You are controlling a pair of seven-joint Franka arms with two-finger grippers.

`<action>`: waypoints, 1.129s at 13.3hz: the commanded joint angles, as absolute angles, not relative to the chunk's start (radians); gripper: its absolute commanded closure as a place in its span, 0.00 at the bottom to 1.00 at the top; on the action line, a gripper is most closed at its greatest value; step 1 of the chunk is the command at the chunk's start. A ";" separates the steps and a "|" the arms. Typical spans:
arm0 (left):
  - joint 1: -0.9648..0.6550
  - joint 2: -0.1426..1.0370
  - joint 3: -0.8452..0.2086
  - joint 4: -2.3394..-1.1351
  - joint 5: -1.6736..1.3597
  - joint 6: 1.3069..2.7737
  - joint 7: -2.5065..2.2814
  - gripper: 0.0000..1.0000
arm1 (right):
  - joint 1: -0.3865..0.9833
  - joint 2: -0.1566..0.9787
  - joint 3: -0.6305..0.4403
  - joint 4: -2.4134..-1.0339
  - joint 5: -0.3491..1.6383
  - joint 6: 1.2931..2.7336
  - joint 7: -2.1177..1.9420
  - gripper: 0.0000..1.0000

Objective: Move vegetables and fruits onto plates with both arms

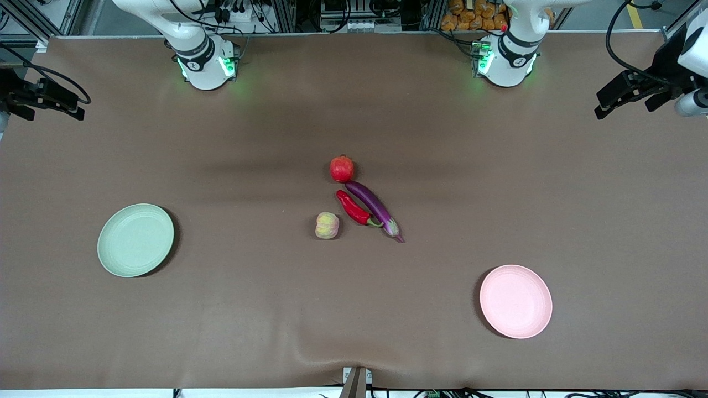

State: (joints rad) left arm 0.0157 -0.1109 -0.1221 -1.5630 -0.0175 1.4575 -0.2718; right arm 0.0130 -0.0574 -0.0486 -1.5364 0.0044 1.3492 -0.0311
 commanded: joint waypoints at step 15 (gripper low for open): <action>0.020 -0.112 -0.092 -1.546 -0.021 1.401 -0.229 0.00 | -0.012 -0.046 -0.046 -1.497 0.014 1.342 -0.020 0.00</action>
